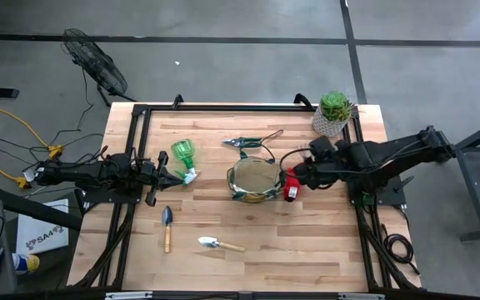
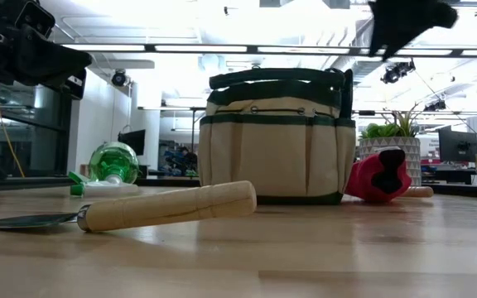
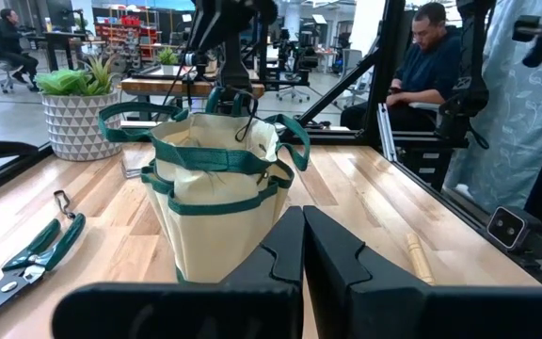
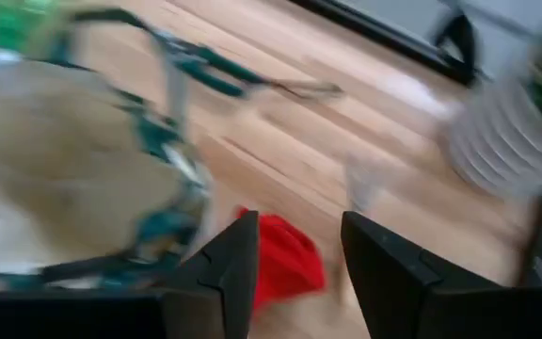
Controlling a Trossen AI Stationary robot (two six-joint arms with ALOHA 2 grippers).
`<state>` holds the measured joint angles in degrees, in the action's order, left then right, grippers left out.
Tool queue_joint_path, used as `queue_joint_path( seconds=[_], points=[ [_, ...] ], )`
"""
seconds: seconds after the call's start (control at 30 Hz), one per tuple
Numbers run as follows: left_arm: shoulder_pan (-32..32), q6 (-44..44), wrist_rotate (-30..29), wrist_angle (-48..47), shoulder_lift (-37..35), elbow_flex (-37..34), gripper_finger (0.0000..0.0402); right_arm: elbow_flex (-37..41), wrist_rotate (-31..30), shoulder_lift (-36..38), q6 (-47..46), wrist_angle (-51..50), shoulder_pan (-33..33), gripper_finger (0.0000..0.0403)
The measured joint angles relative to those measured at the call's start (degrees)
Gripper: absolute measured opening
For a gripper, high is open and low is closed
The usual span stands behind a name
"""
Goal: Pick & Place Garden tools in Gardening bag
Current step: Put the brown hand rake into the gardening bag
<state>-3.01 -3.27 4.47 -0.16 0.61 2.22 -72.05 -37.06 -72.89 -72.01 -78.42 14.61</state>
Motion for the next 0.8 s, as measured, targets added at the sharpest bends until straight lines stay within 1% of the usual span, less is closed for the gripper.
queue_joint_path(
  seconds=[0.1, 0.17, 0.3, 0.53, 0.8],
  points=[
    [-0.02, 0.01, 0.00, 0.00, -0.01, 0.00, 0.0000, 0.07, 1.09, -0.55, -4.02, -5.32, 0.01, 0.0145],
    [0.00, -0.02, 0.00, 0.00, 0.01, 0.00, 0.0000, 1.29, 2.28, -0.58, -4.88, -5.13, -0.09, 0.0145],
    [-0.02, -0.02, 0.00, 0.00, -0.01, 0.00, 0.0000, 5.99, 6.66, -0.60, -6.30, -4.68, -1.27, 0.0145],
    [-0.01, -0.01, 0.00, 0.00, 0.01, 0.00, 0.0000, 16.35, 11.10, -0.58, -7.47, -0.45, -4.63, 0.0145],
    [-0.01, -0.01, 0.00, 0.00, -0.01, 0.00, 0.0000, 23.82, 15.02, -0.60, -0.97, 9.25, -11.50, 0.0145]
  ],
)
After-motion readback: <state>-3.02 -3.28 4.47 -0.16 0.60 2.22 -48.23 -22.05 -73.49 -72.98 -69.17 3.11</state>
